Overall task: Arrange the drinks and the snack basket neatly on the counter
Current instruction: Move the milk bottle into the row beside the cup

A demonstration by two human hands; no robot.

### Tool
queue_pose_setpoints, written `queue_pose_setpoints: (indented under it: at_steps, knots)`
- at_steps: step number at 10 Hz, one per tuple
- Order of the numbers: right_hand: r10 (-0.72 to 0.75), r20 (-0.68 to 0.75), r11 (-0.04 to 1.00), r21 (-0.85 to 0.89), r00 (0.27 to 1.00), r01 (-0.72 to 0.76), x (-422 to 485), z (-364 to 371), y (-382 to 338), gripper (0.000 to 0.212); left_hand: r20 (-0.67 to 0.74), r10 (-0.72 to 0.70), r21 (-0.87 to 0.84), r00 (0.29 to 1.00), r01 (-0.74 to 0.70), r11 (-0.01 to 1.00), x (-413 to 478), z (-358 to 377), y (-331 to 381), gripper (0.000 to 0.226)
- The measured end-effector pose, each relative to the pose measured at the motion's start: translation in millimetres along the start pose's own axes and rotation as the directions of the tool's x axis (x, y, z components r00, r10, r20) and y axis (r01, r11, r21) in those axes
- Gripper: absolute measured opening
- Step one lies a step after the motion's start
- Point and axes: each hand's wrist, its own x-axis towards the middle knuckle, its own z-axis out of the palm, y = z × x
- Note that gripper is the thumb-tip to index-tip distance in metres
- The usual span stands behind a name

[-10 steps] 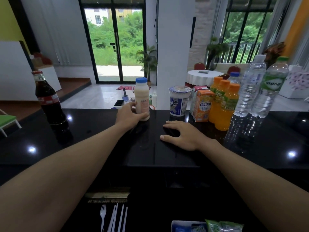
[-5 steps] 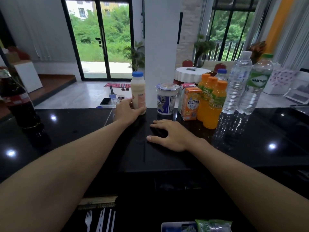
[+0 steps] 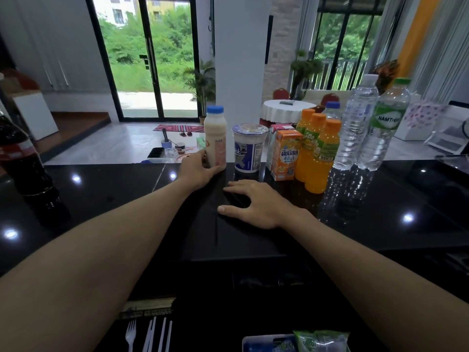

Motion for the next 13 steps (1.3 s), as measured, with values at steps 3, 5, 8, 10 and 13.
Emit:
queue_pose_setpoints:
  at_steps: [3, 5, 8, 10, 13]
  knots:
    - [-0.002, -0.005, 1.0, -0.001, 1.0, 0.002, -1.3, -0.9, -1.3, 0.082, 0.024, -0.001, 0.036, 1.0, 0.001, 0.999, 8.2, 5.1, -5.9, 0.066]
    - [-0.007, -0.008, 1.0, 0.004, 1.0, 0.007, -1.3, -0.8, -0.7, 0.083, 0.028, -0.002, 0.06, 1.0, 0.001, 0.998, 10.3, 5.8, -8.9, 0.069]
    - [0.0, -0.01, 1.0, 0.01, 1.0, 0.0, -1.2, 0.0, 0.5, 0.082, 0.07, -0.015, 0.023, 0.997, 0.013, 1.0, 11.3, 4.8, -11.7, 0.071]
    - [0.004, -0.005, 1.0, 0.012, 1.0, -0.004, -1.9, 0.4, 0.3, 0.082, 0.092, -0.041, 0.133, 0.995, 0.029, 0.991, 12.4, 3.5, -10.4, 0.066]
    - [0.003, 0.001, 1.0, 0.02, 1.0, -0.003, -0.6, -0.3, 1.0, 0.084, 0.159, -0.117, 0.019, 0.98, 0.115, 0.993, 11.2, -5.0, -4.4, 0.071]
